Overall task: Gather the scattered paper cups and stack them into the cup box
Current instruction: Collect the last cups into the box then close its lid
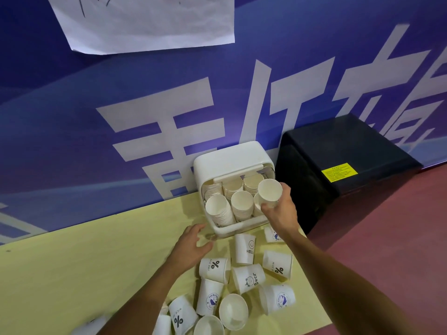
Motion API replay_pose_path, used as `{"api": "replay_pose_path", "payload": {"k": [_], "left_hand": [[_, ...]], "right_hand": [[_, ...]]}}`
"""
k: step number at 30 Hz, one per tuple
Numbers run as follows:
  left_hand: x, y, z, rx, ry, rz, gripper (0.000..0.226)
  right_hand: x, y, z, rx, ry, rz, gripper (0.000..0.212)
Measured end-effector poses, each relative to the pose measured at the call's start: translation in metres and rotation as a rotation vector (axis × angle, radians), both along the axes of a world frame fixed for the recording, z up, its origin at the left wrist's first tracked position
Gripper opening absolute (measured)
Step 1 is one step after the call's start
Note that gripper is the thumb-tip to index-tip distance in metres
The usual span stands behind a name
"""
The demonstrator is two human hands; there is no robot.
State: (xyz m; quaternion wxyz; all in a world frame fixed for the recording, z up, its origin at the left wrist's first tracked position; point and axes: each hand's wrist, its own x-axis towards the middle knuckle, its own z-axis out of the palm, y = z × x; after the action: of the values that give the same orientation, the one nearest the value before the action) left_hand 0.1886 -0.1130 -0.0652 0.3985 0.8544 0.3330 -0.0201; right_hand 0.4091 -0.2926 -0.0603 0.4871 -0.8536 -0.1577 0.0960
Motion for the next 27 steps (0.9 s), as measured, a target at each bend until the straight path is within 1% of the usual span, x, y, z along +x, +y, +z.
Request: {"api": "replay_pose_path", "payload": {"k": [6,8,11,14,17,19,21,24,27], "left_hand": [[-0.015,0.009,-0.007,0.019,0.025,0.055,0.058],[-0.021,0.011,-0.009,0.022,0.027,0.070,0.057],[-0.031,0.014,-0.013,0.026,0.033,0.093,0.057],[-0.037,0.013,-0.015,0.032,0.034,0.100,0.058],[-0.039,0.011,-0.014,0.034,0.029,0.097,0.058],[-0.041,0.009,-0.013,0.034,0.023,0.095,0.058],[-0.044,0.007,-0.010,0.026,0.017,0.084,0.058],[-0.053,0.005,-0.005,0.020,0.025,0.055,0.058],[-0.070,0.006,-0.003,0.021,0.080,0.021,0.059]], "right_hand": [[0.008,0.017,-0.022,-0.070,0.029,-0.020,0.074],[0.009,0.019,-0.026,-0.105,0.022,-0.030,0.078],[0.009,0.021,-0.028,-0.105,0.023,-0.057,0.082],[0.006,0.021,-0.029,-0.160,-0.002,-0.046,0.085],[-0.001,0.021,-0.023,-0.183,-0.032,-0.034,0.080],[-0.014,0.022,-0.014,-0.149,-0.074,0.004,0.072],[-0.031,0.023,-0.009,-0.135,-0.119,0.088,0.064],[-0.064,0.025,-0.008,-0.176,-0.162,0.226,0.065],[-0.100,0.027,-0.013,-0.225,-0.215,0.330,0.063]]}}
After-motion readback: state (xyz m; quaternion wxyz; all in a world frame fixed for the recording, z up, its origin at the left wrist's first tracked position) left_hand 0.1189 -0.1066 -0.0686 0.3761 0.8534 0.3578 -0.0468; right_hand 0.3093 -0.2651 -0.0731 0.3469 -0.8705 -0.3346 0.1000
